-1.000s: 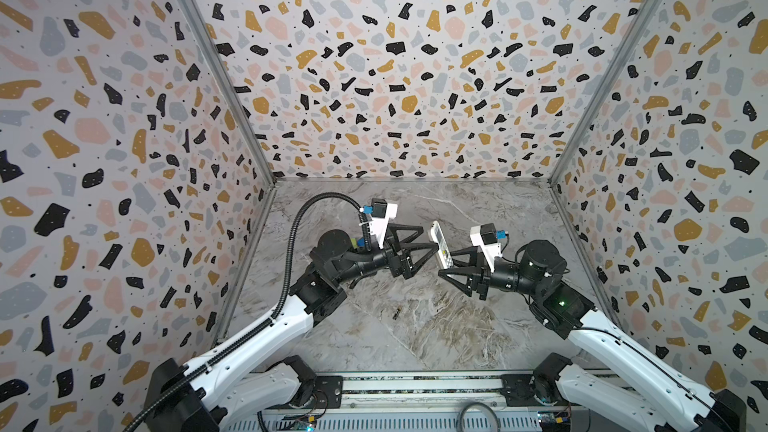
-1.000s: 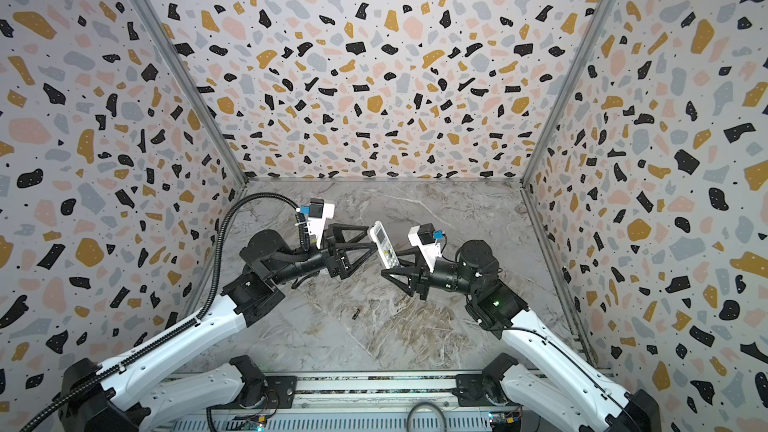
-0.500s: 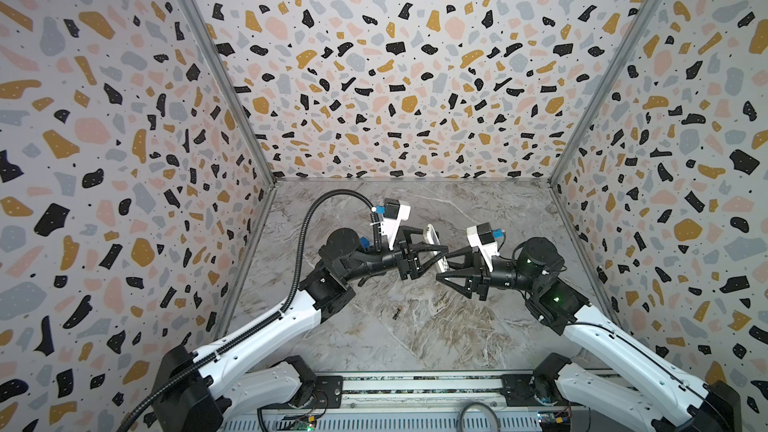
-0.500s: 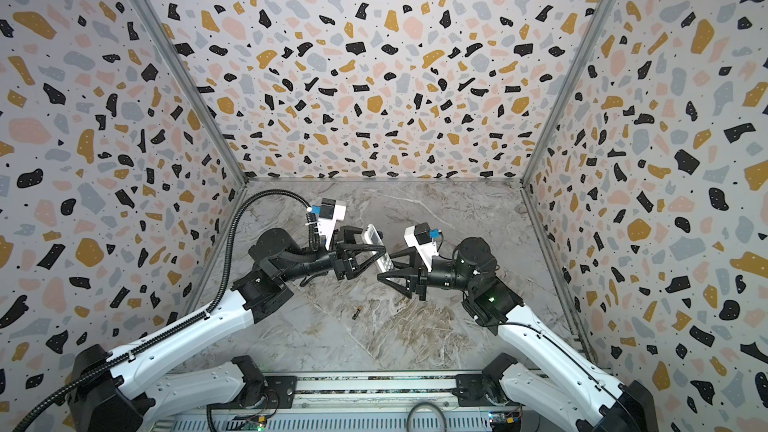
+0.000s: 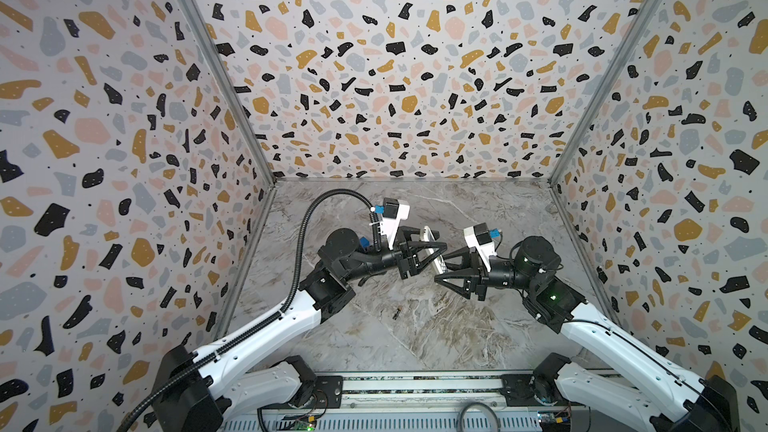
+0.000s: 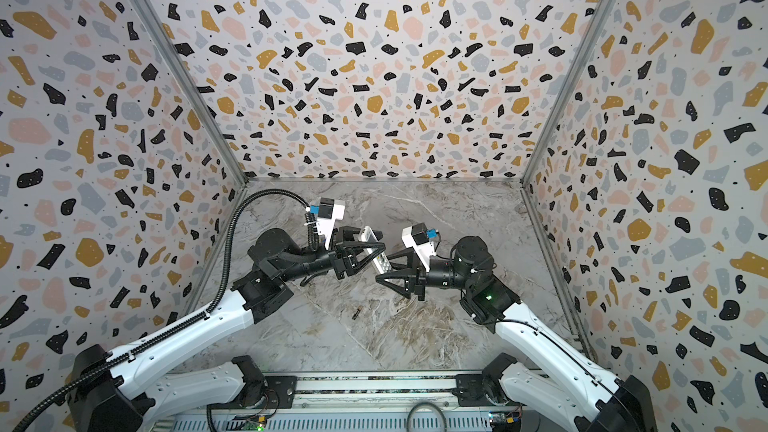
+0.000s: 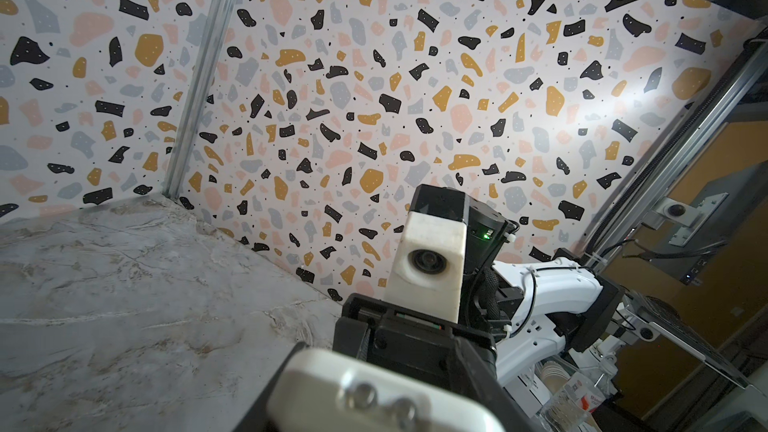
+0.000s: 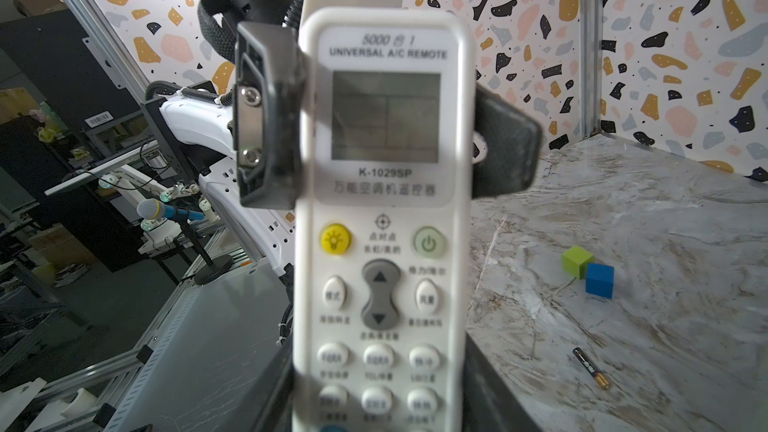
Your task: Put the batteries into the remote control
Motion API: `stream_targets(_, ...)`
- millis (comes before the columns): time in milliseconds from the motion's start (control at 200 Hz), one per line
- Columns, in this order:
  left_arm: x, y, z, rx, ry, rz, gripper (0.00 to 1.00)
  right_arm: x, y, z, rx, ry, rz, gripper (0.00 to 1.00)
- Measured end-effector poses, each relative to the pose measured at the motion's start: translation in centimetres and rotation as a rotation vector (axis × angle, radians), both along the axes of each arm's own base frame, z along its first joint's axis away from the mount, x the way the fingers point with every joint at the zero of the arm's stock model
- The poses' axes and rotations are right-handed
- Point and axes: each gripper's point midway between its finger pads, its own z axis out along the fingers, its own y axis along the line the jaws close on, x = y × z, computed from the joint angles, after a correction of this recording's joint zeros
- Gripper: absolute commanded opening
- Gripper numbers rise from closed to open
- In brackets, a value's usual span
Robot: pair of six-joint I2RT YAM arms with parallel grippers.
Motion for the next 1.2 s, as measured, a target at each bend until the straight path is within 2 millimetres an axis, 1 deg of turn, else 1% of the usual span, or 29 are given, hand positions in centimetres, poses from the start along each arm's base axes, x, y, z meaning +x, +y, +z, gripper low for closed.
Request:
stream_targets(10, 0.1, 0.0, 0.0, 0.000, 0.003, 0.004, 0.06, 0.0, 0.0, 0.0, -0.002, 0.000, -0.003, 0.76)
stream_targets(15, 0.1, 0.0, 0.0, -0.001, 0.006, 0.006, 0.06, 0.1, 0.0, 0.0, -0.002, -0.005, -0.008, 0.79)
stream_targets(60, 0.4, 0.1, 0.0, -0.006, 0.018, 0.021, 0.04, 0.4, -0.1, 0.0, -0.008, -0.015, -0.031, 0.89)
stream_targets(100, 0.7, 0.1, 0.0, -0.010, 0.032, 0.035, 0.03, 0.9, -0.3, 0.0, -0.016, -0.022, -0.061, 0.95)
stream_targets(155, 1.2, 0.1, -0.1, -0.014, 0.056, 0.056, 0.01, 1.4, -0.4, -0.1, -0.026, -0.027, -0.095, 1.00)
stream_targets(250, 2.8, -0.1, -0.7, -0.004, 0.124, 0.113, 0.00, 2.5, -0.9, -0.1, -0.053, -0.047, -0.173, 0.99)
stream_targets(325, 4.5, -0.2, -1.6, 0.029, 0.191, 0.180, 0.00, 3.5, -1.1, 0.0, -0.086, -0.075, -0.251, 0.99)
stream_targets(390, 5.7, -0.3, -2.2, 0.060, 0.240, 0.234, 0.00, 3.9, -1.1, 0.3, -0.111, -0.104, -0.296, 1.00)
stream_targets(491, 7.5, -0.1, -3.8, 0.111, 0.315, 0.320, 0.00, 3.9, -0.7, 0.7, -0.156, -0.159, -0.354, 0.97)
stream_targets(606, 8.4, 0.2, -5.8, 0.138, 0.391, 0.375, 0.00, 4.7, -0.1, 0.7, -0.217, -0.198, -0.419, 0.93)
stream_targets(686, 8.7, 0.6, -7.2, 0.150, 0.435, 0.406, 0.00, 5.8, 0.0, -0.4, -0.278, -0.203, -0.477, 0.91)
stream_targets(791, 9.0, 1.0, -8.6, 0.156, 0.479, 0.439, 0.00, 7.3, -0.3, -2.5, -0.368, -0.192, -0.544, 0.89)
stream_targets(916, 9.2, 1.3, -9.2, 0.151, 0.509, 0.460, 0.00, 8.2, -0.4, -4.5, -0.438, -0.177, -0.573, 0.87)
stream_targets(976, 9.2, 1.3, -9.2, 0.146, 0.518, 0.464, 0.00, 8.4, -0.3, -4.9, -0.451, -0.175, -0.580, 0.85)
stream_targets(1101, 9.3, 1.4, -9.3, 0.137, 0.527, 0.470, 0.00, 8.7, -0.1, -5.4, -0.463, -0.170, -0.579, 0.76)
stream_targets(1201, 9.4, 1.4, -9.4, 0.132, 0.535, 0.470, 0.00, 8.8, 0.2, -5.8, -0.473, -0.166, -0.575, 0.72)
